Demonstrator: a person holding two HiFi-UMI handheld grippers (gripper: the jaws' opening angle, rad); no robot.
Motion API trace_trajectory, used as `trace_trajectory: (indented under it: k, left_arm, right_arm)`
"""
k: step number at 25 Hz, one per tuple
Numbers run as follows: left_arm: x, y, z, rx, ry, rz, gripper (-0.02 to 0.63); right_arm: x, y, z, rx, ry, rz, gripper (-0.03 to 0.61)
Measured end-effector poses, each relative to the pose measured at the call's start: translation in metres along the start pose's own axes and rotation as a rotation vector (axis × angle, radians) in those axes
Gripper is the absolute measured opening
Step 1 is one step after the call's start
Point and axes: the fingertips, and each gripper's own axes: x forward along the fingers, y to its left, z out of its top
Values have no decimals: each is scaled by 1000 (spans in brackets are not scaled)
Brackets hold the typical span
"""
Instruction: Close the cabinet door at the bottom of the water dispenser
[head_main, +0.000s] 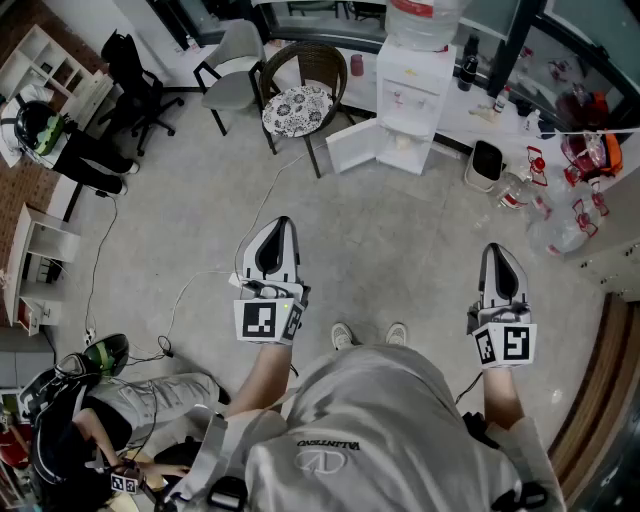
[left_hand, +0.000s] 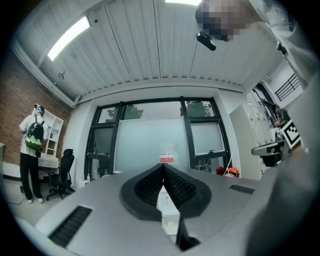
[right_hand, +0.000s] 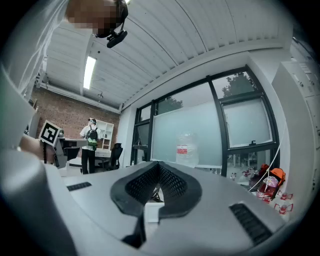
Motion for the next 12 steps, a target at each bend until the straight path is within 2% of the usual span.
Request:
trace_trajectory:
  k: [12]
  left_arm:
    - [-15,26,1,-9,3,14,2]
  right_arm:
    - [17,39,5,12,4,57,17]
